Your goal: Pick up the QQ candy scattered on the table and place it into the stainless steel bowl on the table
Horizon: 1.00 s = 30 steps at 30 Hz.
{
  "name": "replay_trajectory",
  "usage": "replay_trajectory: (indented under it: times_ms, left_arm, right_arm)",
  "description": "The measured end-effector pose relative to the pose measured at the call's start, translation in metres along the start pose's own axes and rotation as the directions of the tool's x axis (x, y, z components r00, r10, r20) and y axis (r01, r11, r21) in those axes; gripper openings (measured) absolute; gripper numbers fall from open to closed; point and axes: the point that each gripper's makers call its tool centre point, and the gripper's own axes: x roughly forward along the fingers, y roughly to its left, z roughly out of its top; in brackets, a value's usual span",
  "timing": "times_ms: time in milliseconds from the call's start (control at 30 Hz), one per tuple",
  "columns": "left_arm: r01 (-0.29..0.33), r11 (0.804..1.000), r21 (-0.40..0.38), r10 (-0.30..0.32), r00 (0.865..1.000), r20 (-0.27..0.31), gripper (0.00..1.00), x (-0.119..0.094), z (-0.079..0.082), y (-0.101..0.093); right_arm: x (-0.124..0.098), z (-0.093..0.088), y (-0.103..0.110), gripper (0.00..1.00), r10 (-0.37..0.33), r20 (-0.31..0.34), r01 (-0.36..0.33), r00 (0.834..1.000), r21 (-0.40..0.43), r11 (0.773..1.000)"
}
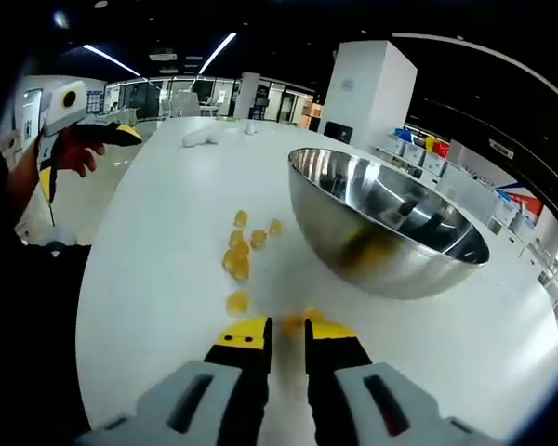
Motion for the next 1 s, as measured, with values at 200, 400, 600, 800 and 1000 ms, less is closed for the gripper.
replay_trajectory:
  times_ms: [200, 400, 600, 800, 1000]
  left_arm:
    - [-0.004, 1.0, -0.001, 0.004, 1.0, -0.005, 0.94, -0.001, -0.001, 0.001]
    - [0.004, 1.0, 0.003, -0.004, 1.0, -0.009, 0.94, 0.005, 0.002, -0.002]
    - [0.014, 1.0, 0.009, -0.014, 1.0, -0.014, 0.94, 0.012, 0.005, -0.006]
    - [0.021, 1.0, 0.004, -0.021, 1.0, -0.013, 0.94, 0.02, 0.008, -0.007]
    - [0.03, 1.0, 0.001, -0.03, 0.999, -0.018, 0.94, 0.032, 0.009, -0.01]
  right_arm:
    - [0.003, -0.003, -0.005, 0.09, -0.016, 0.001, 0.016, 1.0, 0.012, 1.0]
    - [0.002, -0.002, -0.007, 0.08, -0.006, 0.02, 0.005, 1.0, 0.042, 0.999]
    - [-0.011, 0.001, -0.017, 0.08, -0.033, 0.058, 0.029, 0.998, 0.068, 0.997]
    - [-0.043, 0.002, -0.03, 0.07, -0.088, 0.106, 0.078, 0.99, 0.099, 0.992]
    - [-0.078, -0.002, -0.045, 0.07, -0.15, 0.135, 0.136, 0.979, 0.107, 0.985]
